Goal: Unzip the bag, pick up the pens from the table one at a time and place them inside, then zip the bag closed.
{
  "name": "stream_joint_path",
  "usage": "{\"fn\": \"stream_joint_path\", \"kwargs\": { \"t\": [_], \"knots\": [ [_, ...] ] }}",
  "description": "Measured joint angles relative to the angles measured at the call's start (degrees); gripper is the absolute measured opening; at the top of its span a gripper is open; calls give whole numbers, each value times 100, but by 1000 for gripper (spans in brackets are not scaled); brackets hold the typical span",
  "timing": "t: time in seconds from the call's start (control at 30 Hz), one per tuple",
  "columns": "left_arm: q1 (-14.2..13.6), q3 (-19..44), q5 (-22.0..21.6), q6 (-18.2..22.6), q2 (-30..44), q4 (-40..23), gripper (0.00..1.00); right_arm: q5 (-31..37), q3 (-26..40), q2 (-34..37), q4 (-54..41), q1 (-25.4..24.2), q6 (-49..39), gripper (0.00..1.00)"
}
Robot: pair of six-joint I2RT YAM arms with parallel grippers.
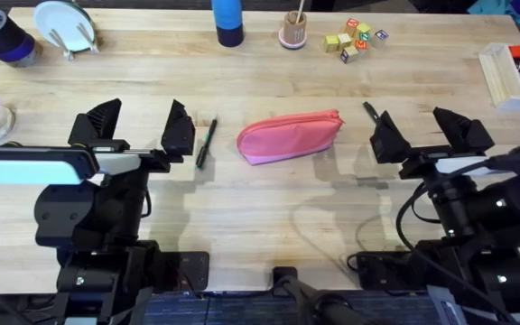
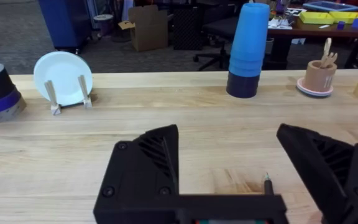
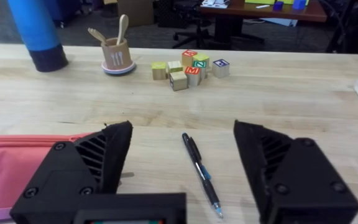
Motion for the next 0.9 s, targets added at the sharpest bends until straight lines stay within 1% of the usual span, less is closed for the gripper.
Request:
{"fn": "stream_joint_path", "kwargs": {
  "t": [0.63,0.67,0.77,0.83,0.9],
  "knots": [
    [0,9,2,0,0,44,993,-1,7,1,-40,0,0,996],
    [0,22,4,-2,0,-28,993,-15,7,0,-37,0,-2,996],
    [0,294,2,0,8,-749,993,-67,75,2,-148,0,0,997],
    [0,655,2,24,86,-1224,993,-87,257,62,-485,0,-1,996],
    [0,1185,0,48,278,-1670,993,-87,565,249,-909,0,0,995]
  ]
}}
